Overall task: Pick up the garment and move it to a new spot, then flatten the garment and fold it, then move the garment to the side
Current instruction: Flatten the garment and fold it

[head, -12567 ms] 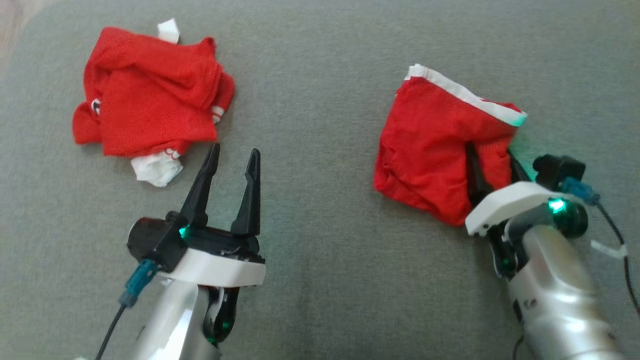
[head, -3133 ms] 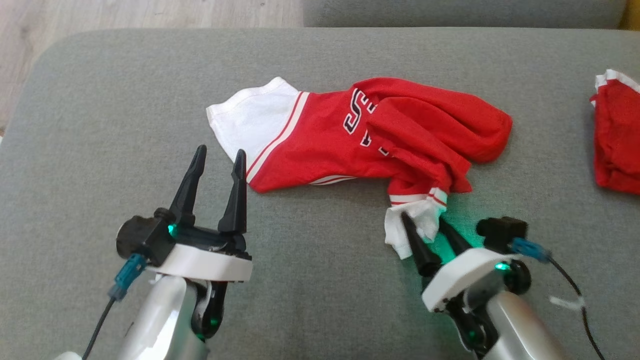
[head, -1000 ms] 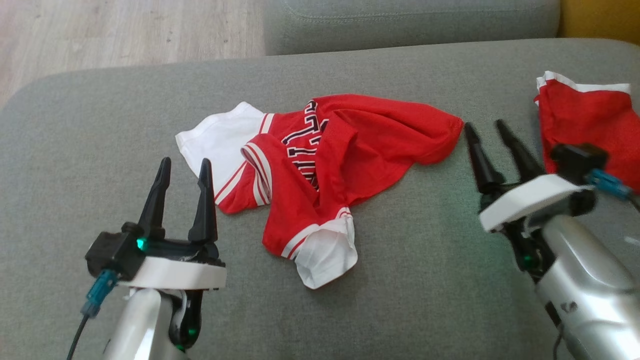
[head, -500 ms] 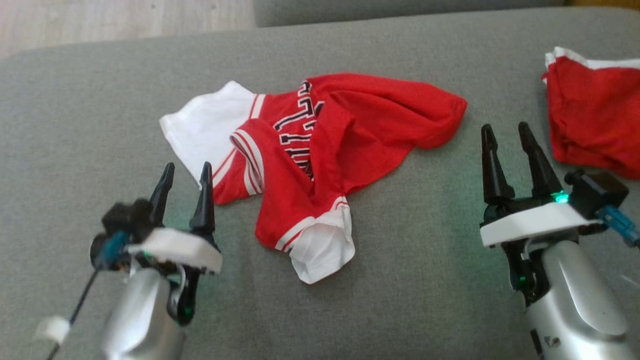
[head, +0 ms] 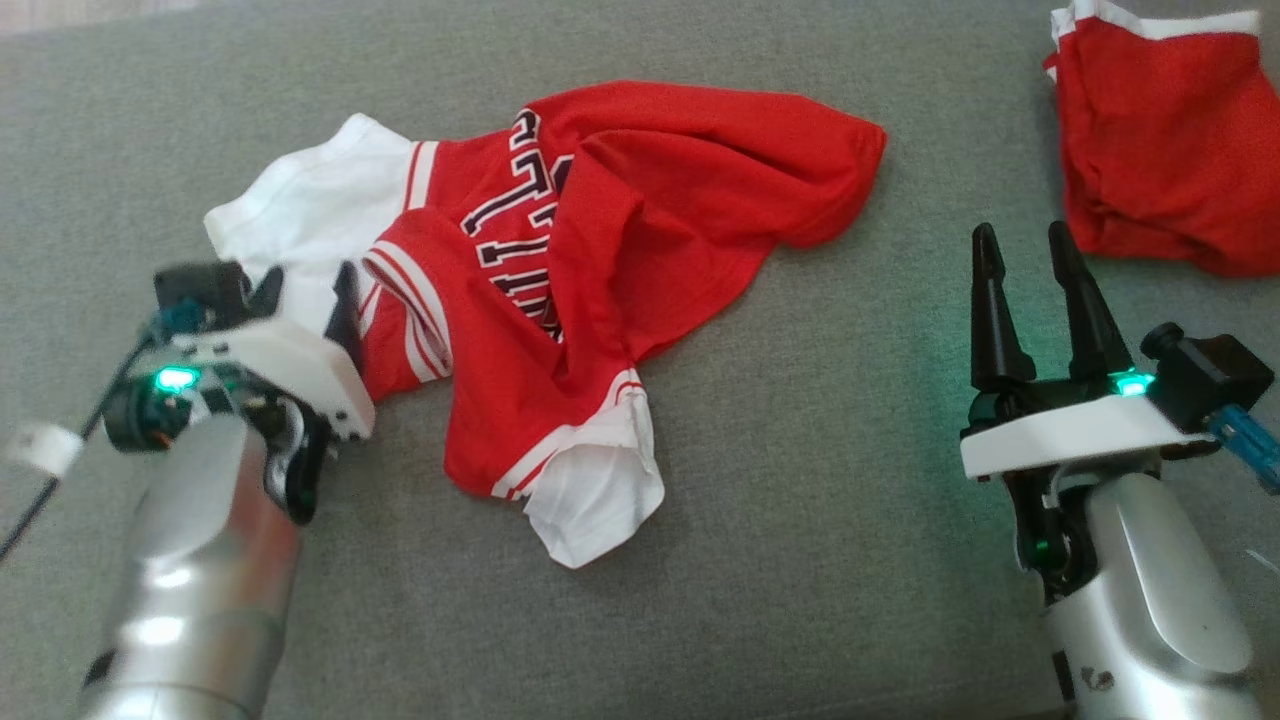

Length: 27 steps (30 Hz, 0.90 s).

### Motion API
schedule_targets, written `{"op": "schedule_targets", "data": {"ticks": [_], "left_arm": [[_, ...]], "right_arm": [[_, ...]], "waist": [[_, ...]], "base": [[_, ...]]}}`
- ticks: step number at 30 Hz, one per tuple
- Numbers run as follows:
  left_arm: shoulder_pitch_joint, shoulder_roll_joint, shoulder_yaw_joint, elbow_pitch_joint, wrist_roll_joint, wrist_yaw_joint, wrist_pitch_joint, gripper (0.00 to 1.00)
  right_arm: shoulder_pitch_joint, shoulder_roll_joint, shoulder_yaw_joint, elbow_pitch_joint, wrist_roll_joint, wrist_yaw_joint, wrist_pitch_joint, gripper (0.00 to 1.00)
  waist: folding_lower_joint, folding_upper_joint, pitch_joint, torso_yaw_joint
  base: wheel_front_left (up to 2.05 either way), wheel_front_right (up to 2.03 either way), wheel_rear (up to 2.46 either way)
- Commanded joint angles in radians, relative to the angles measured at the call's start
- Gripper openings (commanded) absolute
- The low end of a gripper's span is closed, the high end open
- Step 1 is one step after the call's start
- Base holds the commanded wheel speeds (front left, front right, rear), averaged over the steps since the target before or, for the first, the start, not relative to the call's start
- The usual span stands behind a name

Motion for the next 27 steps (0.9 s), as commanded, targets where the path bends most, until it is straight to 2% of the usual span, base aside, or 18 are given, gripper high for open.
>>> {"op": "schedule_targets", "data": {"ticks": [1, 2, 7, 11, 21, 27], "left_arm": [[-0.002, 0.033, 0.016, 0.033, -0.003, -0.005, 0.039, 0.27], [-0.008, 0.035, 0.008, 0.042, -0.002, -0.012, 0.046, 0.0], [-0.04, 0.057, -0.011, 0.052, 0.006, -0.027, 0.026, 0.0], [-0.107, 0.097, -0.009, 0.024, 0.023, -0.021, -0.059, 0.0], [-0.402, 0.249, -0.066, -0.042, 0.121, -0.038, -0.172, 0.0], [-0.561, 0.3, -0.122, -0.021, 0.181, -0.041, -0.228, 0.0]], "right_arm": [[-0.008, 0.009, 0.016, -0.041, -0.011, -0.001, -0.003, 1.0], [-0.009, 0.01, 0.015, -0.042, -0.013, -0.001, -0.004, 1.0], [-0.015, 0.015, 0.013, -0.042, -0.015, -0.001, -0.005, 1.0], [-0.025, 0.018, 0.017, -0.045, -0.017, -0.001, -0.005, 1.0], [-0.077, 0.023, 0.054, -0.055, -0.012, -0.001, -0.012, 1.0], [-0.101, 0.024, 0.08, -0.04, -0.001, -0.001, -0.024, 1.0]], "waist": [[-0.0001, 0.0, 0.009, -0.008], [-0.0001, 0.0, 0.01, -0.009], [-0.0001, 0.0, 0.013, -0.011], [-0.0001, 0.0, 0.025, -0.017], [-0.0001, 0.0, 0.104, -0.067], [-0.0001, 0.0, 0.142, -0.09]], "base": [[0.0, 0.0, 0.0], [0.0, 0.0, 0.0], [0.0, 0.0, 0.0], [0.0, 0.0, 0.0], [0.0, 0.0, 0.0], [0.0, 0.0, 0.0]]}}
